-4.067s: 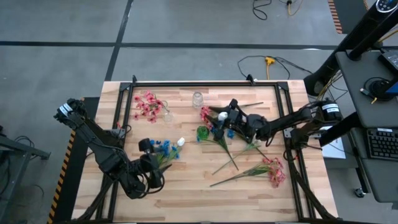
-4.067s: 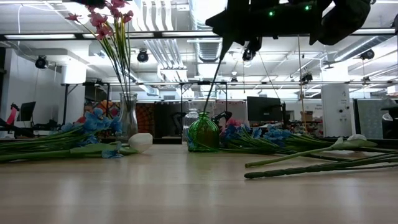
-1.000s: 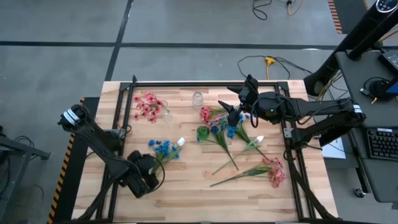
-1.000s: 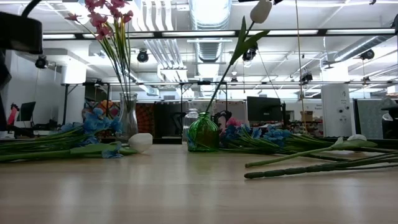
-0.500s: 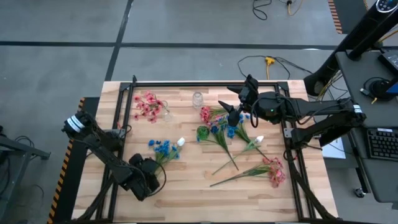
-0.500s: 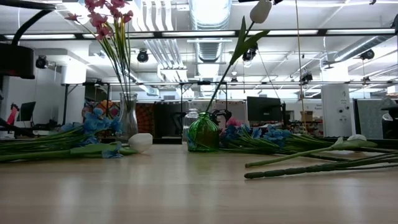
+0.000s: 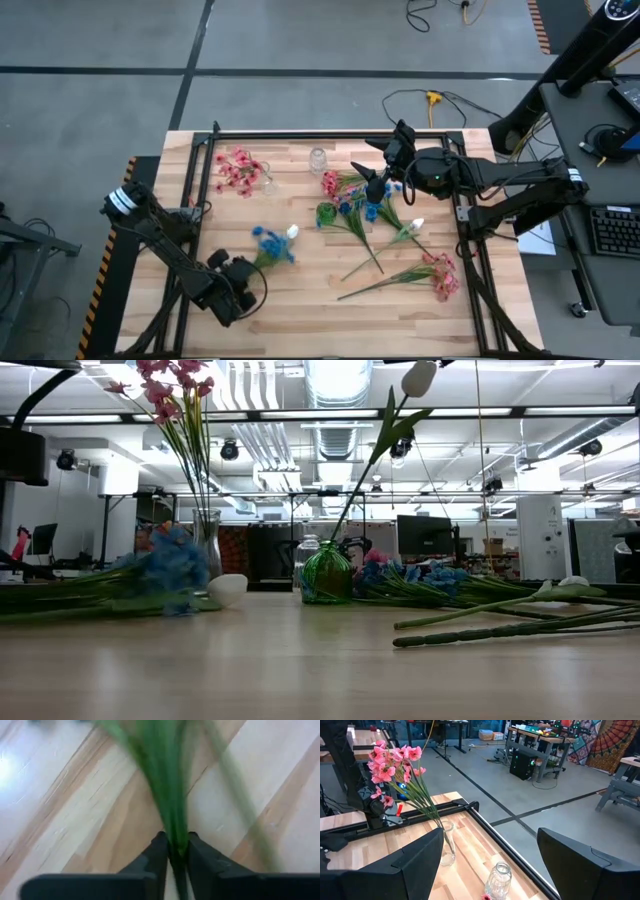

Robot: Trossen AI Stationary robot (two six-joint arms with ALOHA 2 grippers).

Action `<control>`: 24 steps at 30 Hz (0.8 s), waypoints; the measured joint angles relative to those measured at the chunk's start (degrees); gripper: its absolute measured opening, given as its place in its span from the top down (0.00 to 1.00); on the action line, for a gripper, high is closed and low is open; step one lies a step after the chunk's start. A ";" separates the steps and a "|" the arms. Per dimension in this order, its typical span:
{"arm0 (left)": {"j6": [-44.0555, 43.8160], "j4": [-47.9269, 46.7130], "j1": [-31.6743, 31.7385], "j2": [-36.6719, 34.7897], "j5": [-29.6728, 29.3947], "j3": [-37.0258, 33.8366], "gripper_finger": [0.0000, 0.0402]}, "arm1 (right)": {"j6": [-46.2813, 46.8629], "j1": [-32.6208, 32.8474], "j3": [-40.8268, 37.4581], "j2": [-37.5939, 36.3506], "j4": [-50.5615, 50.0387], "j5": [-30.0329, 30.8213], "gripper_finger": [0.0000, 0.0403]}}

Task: Sort flowers into vase by color
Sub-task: Put the bottom left blue flowers into the right transparent vase

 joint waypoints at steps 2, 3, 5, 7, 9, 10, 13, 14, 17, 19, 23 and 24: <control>-0.02 -0.23 -0.18 -0.47 0.27 -0.07 0.96 | -0.01 0.00 0.00 0.00 -0.02 0.00 0.22; -0.04 -0.50 -0.24 -0.86 0.62 -0.13 0.97 | 0.00 0.00 0.00 0.00 -0.01 0.00 0.22; -0.41 -1.31 -0.32 -1.76 1.36 -0.15 0.98 | 0.00 0.02 0.00 0.00 -0.03 0.00 0.22; -1.21 -2.62 -0.33 -2.78 1.96 -0.17 0.97 | 0.00 0.02 0.00 0.00 -0.10 0.00 0.22; -2.10 -3.73 -0.46 -3.92 2.01 -0.20 0.97 | 0.00 0.02 -0.01 0.00 -0.18 0.00 0.22; -2.60 -4.35 -0.50 -4.52 2.00 -0.18 0.97 | 0.00 0.02 -0.01 0.00 -0.34 0.00 0.22; -3.76 -6.01 -0.61 -6.46 1.67 -0.19 0.98 | 0.02 0.02 -0.02 0.00 -1.01 0.00 0.22; -4.13 -6.42 -0.61 -7.09 1.36 -0.17 0.98 | 0.02 0.02 -0.02 0.00 -1.25 0.00 0.22; -4.47 -6.88 -0.61 -8.83 0.01 -0.17 0.98 | 0.02 0.02 -0.04 0.00 -1.39 0.00 0.22; -4.63 -7.06 -0.61 -10.19 -0.10 -0.17 0.98 | 0.02 0.02 -0.04 0.00 -1.36 0.00 0.22; -5.55 -7.21 -0.61 -12.80 -0.17 -0.15 0.98 | 0.02 0.02 -0.04 0.00 -1.34 0.00 0.22; -5.54 -7.21 -0.61 -13.44 -0.19 -0.15 0.98 | 0.02 0.02 -0.04 0.00 -1.32 0.00 0.22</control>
